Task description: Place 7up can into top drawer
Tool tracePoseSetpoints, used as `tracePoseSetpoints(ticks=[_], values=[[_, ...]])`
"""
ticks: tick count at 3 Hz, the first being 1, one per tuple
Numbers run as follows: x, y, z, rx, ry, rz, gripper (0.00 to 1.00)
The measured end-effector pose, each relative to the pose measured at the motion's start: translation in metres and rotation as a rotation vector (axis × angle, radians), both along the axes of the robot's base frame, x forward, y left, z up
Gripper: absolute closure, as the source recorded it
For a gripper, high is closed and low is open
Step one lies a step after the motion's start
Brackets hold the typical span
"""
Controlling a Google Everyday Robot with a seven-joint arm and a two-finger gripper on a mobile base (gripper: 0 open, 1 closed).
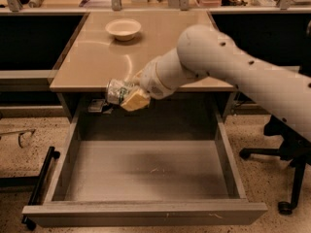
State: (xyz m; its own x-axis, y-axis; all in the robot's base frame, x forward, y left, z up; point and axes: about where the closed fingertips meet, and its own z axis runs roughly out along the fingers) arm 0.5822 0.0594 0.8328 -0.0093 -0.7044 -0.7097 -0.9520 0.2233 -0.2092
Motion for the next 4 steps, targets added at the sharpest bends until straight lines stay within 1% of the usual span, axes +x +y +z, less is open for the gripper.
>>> tracePoseSetpoints(ticks=[1,2,3,4], values=[[-0.009,0.009,-0.05,0.08,0.029,-0.019,1.0],[-0.009,0.009,-0.05,0.08,0.029,-0.019,1.0],[-0.007,-0.002,-0.081,0.085,0.066,-0.084,1.0],[-0.006,-0.016,-0.133,0.112,0.131,-0.159,1.0]])
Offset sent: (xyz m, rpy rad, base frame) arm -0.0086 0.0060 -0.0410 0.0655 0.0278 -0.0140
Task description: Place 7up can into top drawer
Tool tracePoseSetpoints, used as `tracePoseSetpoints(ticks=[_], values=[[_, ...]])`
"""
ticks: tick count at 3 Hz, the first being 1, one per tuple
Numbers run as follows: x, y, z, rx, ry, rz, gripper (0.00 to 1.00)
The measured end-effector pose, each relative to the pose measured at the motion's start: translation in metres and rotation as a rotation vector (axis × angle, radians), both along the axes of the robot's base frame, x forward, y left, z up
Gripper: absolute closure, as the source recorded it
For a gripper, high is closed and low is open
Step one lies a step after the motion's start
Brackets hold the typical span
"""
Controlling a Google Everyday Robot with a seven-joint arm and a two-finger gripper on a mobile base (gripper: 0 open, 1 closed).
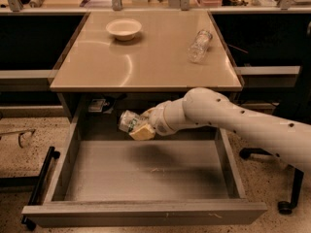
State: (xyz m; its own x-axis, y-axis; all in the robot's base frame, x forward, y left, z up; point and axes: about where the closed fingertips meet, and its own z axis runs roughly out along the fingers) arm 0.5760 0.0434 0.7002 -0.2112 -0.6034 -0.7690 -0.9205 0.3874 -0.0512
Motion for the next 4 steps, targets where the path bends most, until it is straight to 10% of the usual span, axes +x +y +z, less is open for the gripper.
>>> tracePoseSetpoints(ticks=[2,4], values=[[-0.005,-0.022,-0.091,0.043,0.101,-0.104,1.0],[-0.005,-0.022,-0.091,0.043,0.101,-0.104,0.82]])
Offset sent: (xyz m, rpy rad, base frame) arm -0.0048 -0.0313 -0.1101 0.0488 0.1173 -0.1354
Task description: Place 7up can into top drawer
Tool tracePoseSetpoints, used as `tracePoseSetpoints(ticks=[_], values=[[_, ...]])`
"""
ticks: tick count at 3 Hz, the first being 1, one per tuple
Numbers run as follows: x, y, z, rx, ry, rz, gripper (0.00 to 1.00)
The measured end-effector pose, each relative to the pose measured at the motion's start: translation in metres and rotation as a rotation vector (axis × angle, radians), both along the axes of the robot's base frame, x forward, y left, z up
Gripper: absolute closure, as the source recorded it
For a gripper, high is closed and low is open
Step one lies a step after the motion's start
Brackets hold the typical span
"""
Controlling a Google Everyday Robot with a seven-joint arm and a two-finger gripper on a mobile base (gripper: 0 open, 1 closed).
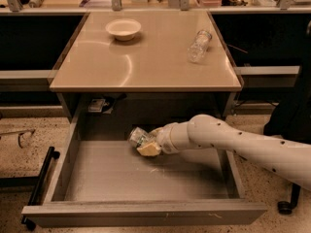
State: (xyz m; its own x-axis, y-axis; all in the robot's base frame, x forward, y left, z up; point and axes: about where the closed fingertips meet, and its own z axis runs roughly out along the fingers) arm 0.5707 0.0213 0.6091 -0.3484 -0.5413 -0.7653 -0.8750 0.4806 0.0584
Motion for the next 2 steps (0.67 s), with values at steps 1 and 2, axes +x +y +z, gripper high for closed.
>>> tracePoseSetpoints(ticks=[1,2], values=[[0.0,0.0001,0.0,0.0,0.0,0.0,0.58],[0.0,0.0001,0.0,0.0,0.0,0.0,0.35]])
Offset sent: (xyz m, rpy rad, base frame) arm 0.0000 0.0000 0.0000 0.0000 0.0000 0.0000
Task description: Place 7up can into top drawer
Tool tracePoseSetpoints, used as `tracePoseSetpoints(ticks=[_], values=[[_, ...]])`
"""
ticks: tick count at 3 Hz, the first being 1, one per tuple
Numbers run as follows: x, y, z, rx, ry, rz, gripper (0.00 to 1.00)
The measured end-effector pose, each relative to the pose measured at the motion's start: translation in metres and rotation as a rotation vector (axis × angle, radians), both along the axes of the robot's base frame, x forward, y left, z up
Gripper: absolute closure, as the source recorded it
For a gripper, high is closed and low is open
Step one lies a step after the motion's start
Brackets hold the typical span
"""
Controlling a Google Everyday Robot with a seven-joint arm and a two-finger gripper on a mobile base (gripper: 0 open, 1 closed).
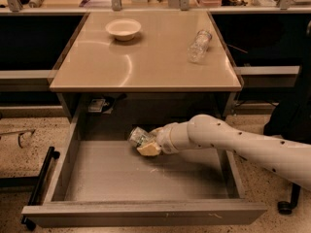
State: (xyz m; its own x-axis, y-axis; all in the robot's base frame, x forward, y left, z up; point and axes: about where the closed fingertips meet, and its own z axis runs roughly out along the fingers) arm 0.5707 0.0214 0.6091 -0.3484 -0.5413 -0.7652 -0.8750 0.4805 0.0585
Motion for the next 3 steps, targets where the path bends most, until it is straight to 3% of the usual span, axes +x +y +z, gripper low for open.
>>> tracePoseSetpoints(ticks=[1,2,3], values=[[0.0,0.0,0.0,0.0,0.0,0.0,0.12],[0.0,0.0001,0.0,0.0,0.0,0.0,0.0],[0.0,0.0001,0.0,0.0,0.0,0.0,0.0]])
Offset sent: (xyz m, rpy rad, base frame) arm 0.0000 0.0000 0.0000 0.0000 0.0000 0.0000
